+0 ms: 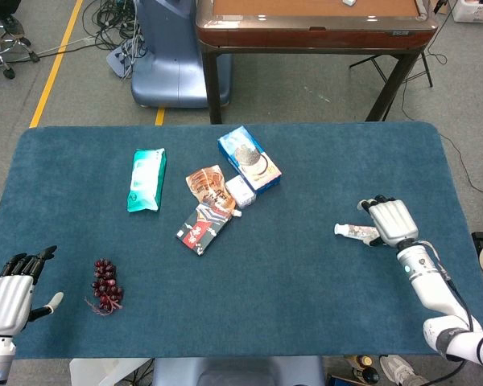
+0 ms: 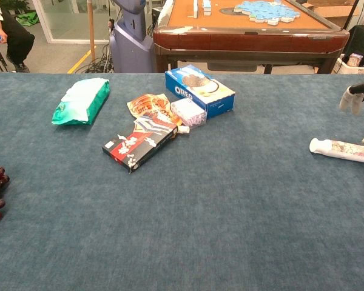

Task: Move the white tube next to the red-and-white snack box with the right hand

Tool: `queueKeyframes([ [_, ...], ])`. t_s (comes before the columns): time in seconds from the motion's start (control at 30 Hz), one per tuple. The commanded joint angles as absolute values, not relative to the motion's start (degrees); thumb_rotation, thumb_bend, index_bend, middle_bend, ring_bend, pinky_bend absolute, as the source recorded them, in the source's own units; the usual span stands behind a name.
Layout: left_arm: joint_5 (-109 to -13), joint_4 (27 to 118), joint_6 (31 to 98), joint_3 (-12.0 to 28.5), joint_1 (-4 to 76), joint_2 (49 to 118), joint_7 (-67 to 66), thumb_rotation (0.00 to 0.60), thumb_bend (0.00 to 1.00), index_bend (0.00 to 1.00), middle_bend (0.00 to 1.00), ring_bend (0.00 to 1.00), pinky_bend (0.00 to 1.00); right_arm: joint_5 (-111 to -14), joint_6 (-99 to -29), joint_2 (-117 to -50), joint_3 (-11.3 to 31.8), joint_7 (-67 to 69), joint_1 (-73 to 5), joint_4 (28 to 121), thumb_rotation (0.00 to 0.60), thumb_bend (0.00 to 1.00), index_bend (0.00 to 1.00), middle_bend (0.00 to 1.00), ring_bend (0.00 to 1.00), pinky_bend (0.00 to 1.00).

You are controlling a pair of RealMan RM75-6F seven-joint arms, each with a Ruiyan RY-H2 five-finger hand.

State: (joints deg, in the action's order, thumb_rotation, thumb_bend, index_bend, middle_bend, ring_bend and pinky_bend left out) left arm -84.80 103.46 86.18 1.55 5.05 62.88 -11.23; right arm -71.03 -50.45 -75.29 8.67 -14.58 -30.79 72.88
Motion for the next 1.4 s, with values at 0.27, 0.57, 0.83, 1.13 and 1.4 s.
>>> queueKeyframes([
  [0.27, -84.5, 103.5, 86.0, 1.5, 4.7, 62.8, -10.9, 0.600, 0.20, 0.12, 0.24, 0.21, 0.12, -72.7, -48.5, -83.1, 6.8, -8.3, -32.5, 62.9, 0.600, 0.20, 0.34, 0.38, 0.25, 0.37],
  [0.57, -84.5, 103.4, 86.0, 1.6, 4.5, 62.5, -10.1, 0.600, 0.20, 0.12, 0.23, 0.21, 0.12, -75.0, -49.7, -86.2, 5.9, -1.1, -31.9, 57.6, 0.600, 0.25, 0.43, 0.42, 0.27, 0.37],
  [0.83, -84.7, 103.6, 85.9, 1.7, 4.5, 62.4, -10.0, 0.600, 0.20, 0.12, 0.23, 0.21, 0.12, -74.9, -48.8, -87.3, 5.7, 0.1, -32.0, 54.7, 0.600, 0.25, 0.43, 0.42, 0.27, 0.37],
  [1.13, -84.5, 103.9, 85.9, 1.8, 4.4, 62.1, -10.1, 0.600, 0.20, 0.12, 0.23, 0.21, 0.12, -74.0, -46.5, -88.3, 5.9, -0.2, -32.8, 53.0, 0.600, 0.28, 0.44, 0.43, 0.29, 0.37],
  [1.4, -84.4, 103.8, 85.8, 1.8, 4.2, 62.1, -9.7, 0.600, 0.20, 0.12, 0.23, 0.21, 0.12, -73.3, -45.2, -88.3, 5.9, -1.0, -33.1, 52.5, 0.600, 0.32, 0.47, 0.46, 0.31, 0.37],
])
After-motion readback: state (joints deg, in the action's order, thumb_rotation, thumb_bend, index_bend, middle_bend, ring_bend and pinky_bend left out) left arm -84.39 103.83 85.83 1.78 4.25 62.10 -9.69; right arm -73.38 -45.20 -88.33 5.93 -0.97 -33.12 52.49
